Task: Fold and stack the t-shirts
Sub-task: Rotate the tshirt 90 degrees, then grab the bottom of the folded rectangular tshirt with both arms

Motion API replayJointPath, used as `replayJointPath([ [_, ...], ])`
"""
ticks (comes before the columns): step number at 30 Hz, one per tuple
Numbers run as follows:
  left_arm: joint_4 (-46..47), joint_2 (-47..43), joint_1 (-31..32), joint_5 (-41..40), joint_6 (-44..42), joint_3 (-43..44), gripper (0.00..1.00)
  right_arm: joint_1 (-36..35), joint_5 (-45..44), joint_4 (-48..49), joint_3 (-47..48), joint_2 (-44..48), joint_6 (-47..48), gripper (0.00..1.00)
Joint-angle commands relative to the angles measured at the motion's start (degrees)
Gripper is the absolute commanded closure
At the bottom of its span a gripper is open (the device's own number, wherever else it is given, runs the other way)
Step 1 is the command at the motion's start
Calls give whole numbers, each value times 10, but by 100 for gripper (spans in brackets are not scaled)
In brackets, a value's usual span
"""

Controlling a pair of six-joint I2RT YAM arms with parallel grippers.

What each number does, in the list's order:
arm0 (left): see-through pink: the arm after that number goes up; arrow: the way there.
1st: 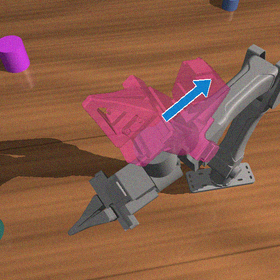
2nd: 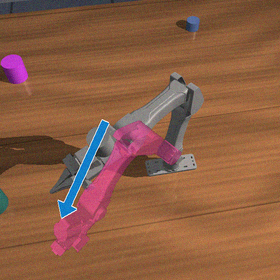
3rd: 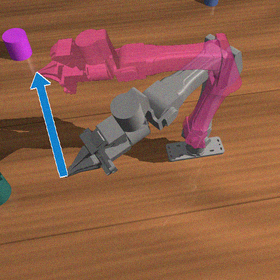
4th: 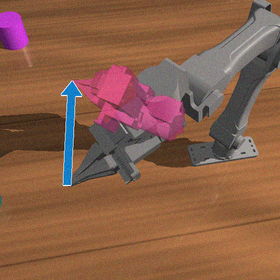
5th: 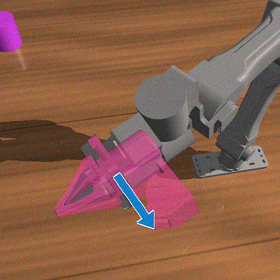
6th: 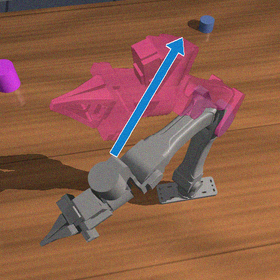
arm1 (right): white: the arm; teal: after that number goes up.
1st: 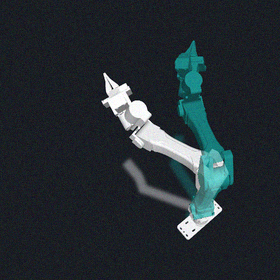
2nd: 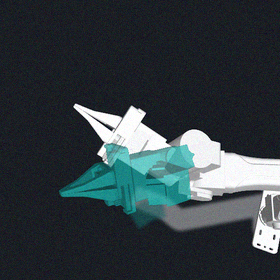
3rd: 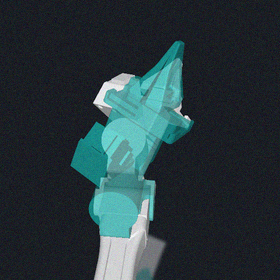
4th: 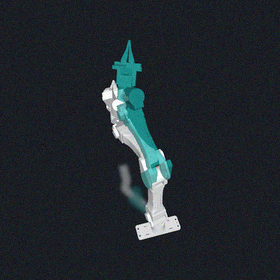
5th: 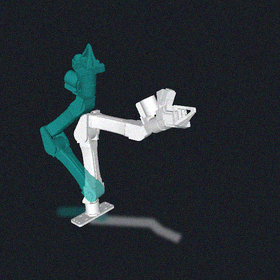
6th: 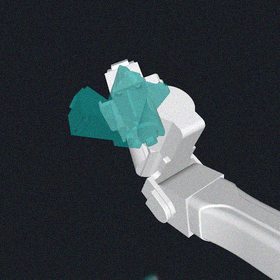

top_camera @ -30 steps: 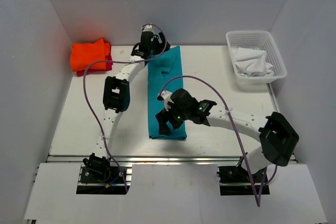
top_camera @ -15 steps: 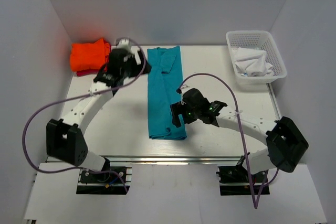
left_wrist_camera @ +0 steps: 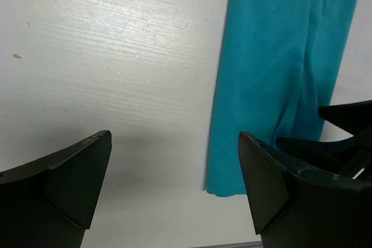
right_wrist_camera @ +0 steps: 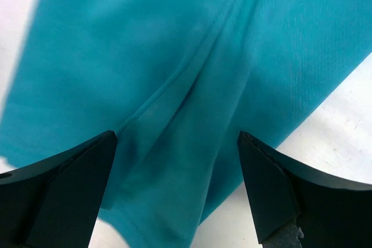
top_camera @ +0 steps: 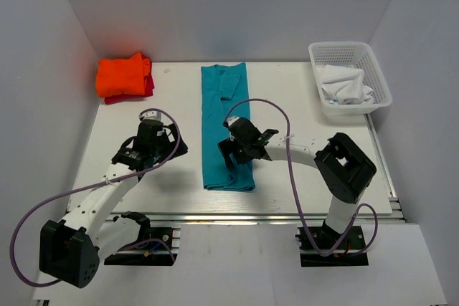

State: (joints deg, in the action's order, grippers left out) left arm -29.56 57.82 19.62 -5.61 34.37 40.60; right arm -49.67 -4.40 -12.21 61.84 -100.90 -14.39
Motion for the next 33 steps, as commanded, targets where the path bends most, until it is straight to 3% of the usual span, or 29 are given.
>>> replayJointPath([
  [1,-11,-1,0,-1,11,-15,0,-5,-44,-13,7,4,-6,10],
  [8,-6,21,0,14,-10,-3,0,-3,-87,-15,-66,42,-38,10],
  [17,48,66,6,122,-37,-3,0,2,20,10,-77,133,-39,10],
  [24,57,128,86,228,-62,-21,0,20,24,-35,-148,228,-88,10],
  [28,70,134,142,243,-68,-40,0,36,67,-49,-214,272,-94,10],
  [33,58,155,189,209,-62,-46,14,44,104,-39,-242,263,-112,11],
])
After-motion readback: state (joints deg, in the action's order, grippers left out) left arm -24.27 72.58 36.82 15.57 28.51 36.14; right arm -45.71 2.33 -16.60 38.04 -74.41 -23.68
